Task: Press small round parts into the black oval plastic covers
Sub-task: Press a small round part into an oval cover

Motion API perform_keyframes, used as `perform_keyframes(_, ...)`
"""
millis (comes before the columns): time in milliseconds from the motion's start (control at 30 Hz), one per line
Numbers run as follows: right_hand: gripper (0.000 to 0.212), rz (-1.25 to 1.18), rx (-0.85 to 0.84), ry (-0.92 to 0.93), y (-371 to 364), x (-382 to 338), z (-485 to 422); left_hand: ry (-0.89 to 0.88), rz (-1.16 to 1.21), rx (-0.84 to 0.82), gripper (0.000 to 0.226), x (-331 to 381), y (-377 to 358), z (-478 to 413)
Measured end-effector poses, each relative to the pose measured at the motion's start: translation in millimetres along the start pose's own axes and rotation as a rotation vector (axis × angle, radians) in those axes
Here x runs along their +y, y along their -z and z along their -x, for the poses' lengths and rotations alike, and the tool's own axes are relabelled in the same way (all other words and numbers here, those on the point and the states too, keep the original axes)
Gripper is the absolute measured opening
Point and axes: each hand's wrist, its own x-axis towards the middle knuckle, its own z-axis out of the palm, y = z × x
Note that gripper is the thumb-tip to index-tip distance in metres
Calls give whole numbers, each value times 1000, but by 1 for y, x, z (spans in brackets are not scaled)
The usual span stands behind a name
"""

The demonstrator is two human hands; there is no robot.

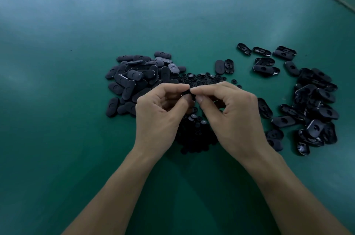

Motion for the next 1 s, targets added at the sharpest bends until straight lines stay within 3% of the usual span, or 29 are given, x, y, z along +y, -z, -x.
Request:
perform_keyframes(233,16,-83,-13,-96,-2,-1,0,-31,-40,-35,20,1,0,0)
perform_keyframes(1000,19,-112,24,-89,-3,-1,1,-64,-19,-80,26,2,0,0)
